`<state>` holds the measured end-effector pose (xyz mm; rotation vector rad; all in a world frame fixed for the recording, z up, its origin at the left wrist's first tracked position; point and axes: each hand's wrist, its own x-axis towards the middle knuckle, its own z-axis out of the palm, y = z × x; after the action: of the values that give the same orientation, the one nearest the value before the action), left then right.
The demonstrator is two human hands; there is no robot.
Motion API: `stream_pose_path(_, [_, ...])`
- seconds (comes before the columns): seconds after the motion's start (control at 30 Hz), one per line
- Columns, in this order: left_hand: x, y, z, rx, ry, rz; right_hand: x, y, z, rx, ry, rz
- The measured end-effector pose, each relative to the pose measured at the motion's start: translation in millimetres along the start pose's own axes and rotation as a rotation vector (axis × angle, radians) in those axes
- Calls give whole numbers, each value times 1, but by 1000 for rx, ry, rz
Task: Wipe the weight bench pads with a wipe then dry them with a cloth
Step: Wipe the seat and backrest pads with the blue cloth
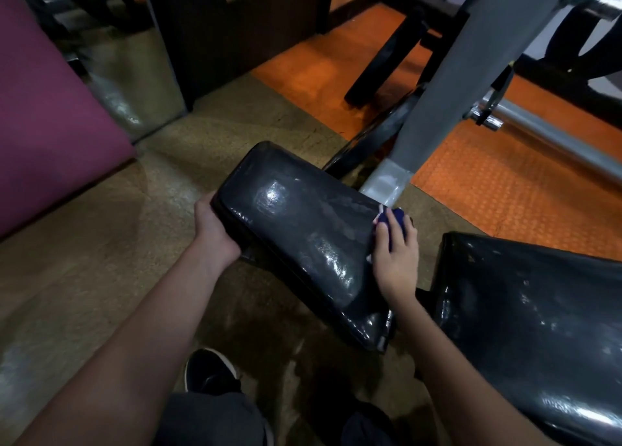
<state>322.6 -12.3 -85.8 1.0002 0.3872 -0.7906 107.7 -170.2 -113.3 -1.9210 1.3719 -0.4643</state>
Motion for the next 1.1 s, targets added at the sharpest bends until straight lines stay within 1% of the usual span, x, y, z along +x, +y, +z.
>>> stream_pose_path(0.03, [0,-1,0,0,6,0,11,-9,1,-7,3,67])
stream_pose_path(0.07, [1,-2,-1,-3,8,-3,19,-24,8,-35,15,86])
stream_pose_path(0.1, [2,-1,-2,-4,8,-2,25,-44,18,-82,29,40])
stream_pose_path(0.17, [0,-1,-1,0,-5,12,24,-92,44,-167,30,-173])
stream_pose_path(0.23, [-4,1,1,-17,-56,12,-2,-133,72,-171,-16,-381])
stream_pose_path(0.3, [-7,2,2,24,-91,22,-40,-152,84,-166,-47,-562])
stream_pose_path(0.37, [-8,4,0,52,-63,1,-69,-134,76,-237,-89,-732])
stream_pose_path(0.43, [-8,6,-2,49,-64,-26,-79,-83,58,-385,-119,-883])
stream_pose_path(0.5, [-9,7,-3,54,-43,-45,-82,-27,33,-516,-164,-970])
stream_pose_path(0.57, [-9,8,-3,67,-34,-55,-84,10,15,-559,-224,-997])
stream_pose_path(0.6, [-8,8,-4,59,-29,-62,-84,18,9,-553,-244,-998])
stream_pose_path(0.67, [-7,8,-3,43,-15,-70,-81,15,8,-556,-254,-1004])
stream_pose_path(0.77, [-15,6,1,70,-30,-57,-77,-40,29,-526,-235,-1032])
stream_pose_path(0.87, [-22,6,-3,93,38,-88,-70,-110,62,-367,-222,-967])
stream_pose_path(0.93, [-21,8,-6,101,80,-107,-65,-135,77,-333,-176,-938])
stream_pose_path(1.0, [-20,9,-6,118,83,-98,-63,-129,78,-324,-151,-940])
stream_pose_path(1.1, [-21,9,0,119,5,-56,-70,-76,55,-385,-141,-991])
